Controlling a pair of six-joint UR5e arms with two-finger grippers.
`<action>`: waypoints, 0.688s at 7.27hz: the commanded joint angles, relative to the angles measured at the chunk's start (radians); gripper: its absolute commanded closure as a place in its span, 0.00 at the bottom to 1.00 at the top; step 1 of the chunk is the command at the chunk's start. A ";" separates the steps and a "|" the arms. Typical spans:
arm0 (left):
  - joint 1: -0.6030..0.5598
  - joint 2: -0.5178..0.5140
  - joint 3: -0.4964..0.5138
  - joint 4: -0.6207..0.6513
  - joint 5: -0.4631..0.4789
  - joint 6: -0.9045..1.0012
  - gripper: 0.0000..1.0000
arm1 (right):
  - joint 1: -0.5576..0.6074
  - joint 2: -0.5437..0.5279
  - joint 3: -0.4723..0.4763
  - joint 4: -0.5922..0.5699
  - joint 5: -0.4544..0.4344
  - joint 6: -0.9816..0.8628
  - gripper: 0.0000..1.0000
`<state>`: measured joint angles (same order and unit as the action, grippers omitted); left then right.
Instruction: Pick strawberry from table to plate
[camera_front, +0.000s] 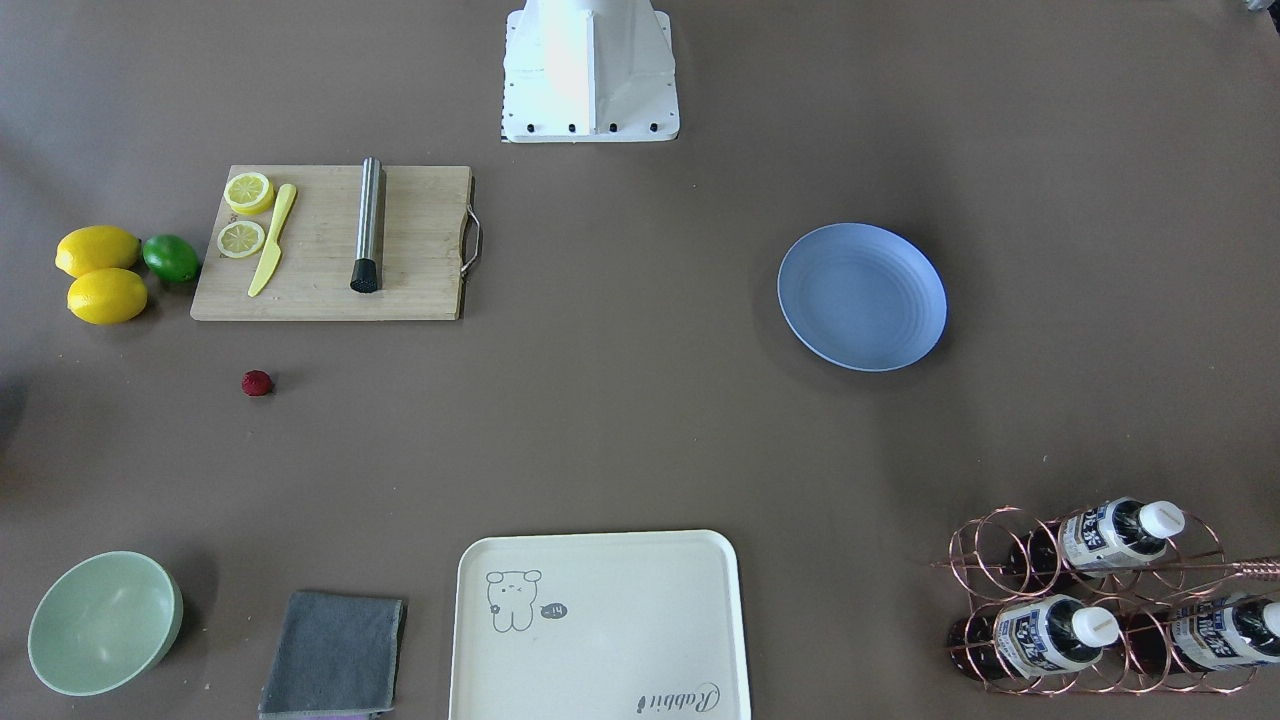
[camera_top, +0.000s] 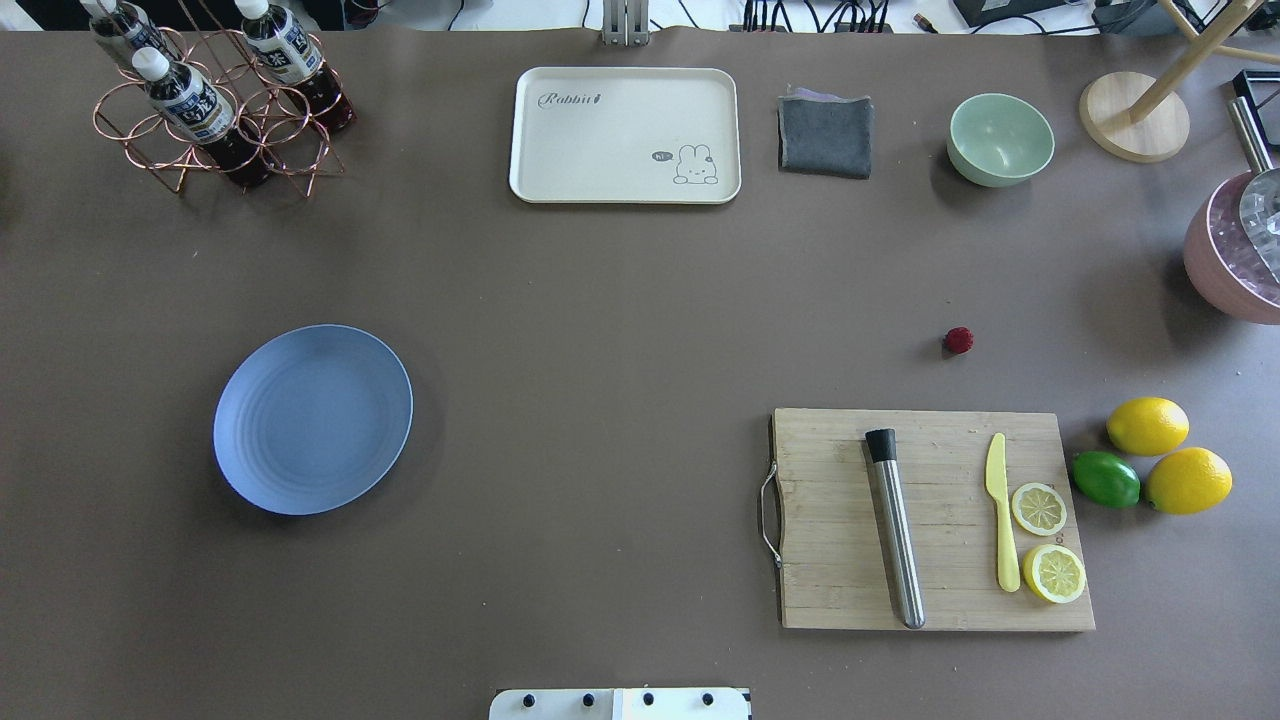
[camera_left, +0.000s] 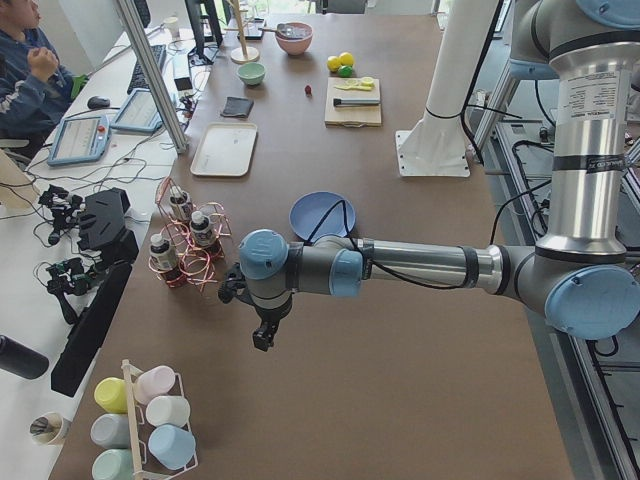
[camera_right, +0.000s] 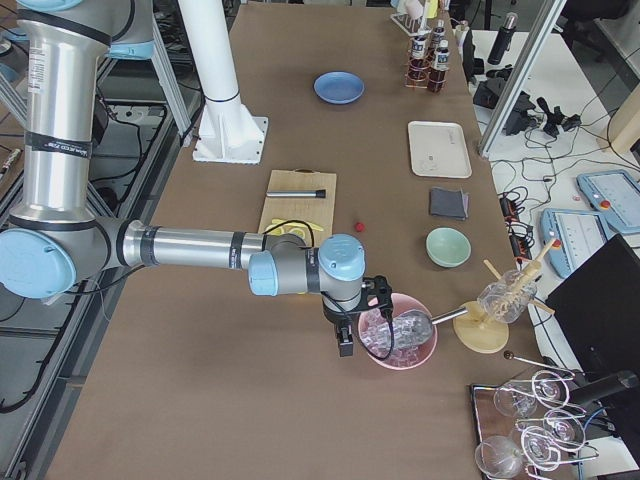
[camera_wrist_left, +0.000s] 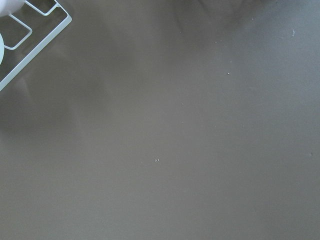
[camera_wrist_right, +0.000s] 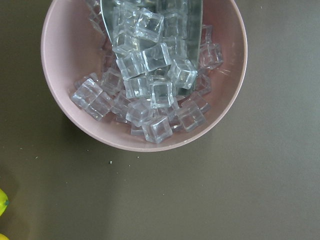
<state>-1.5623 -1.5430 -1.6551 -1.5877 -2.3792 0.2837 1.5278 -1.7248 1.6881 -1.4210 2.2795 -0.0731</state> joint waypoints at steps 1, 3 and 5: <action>0.001 0.000 0.000 0.000 0.000 0.000 0.02 | 0.000 -0.002 -0.001 0.008 0.000 0.001 0.00; 0.001 0.000 0.003 0.000 0.000 0.000 0.02 | 0.000 -0.002 -0.001 0.008 0.000 0.001 0.00; 0.001 0.000 -0.003 0.000 0.000 0.000 0.02 | 0.000 -0.002 -0.001 0.008 0.000 0.001 0.00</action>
<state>-1.5616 -1.5432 -1.6541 -1.5876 -2.3792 0.2838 1.5278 -1.7272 1.6874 -1.4129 2.2795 -0.0721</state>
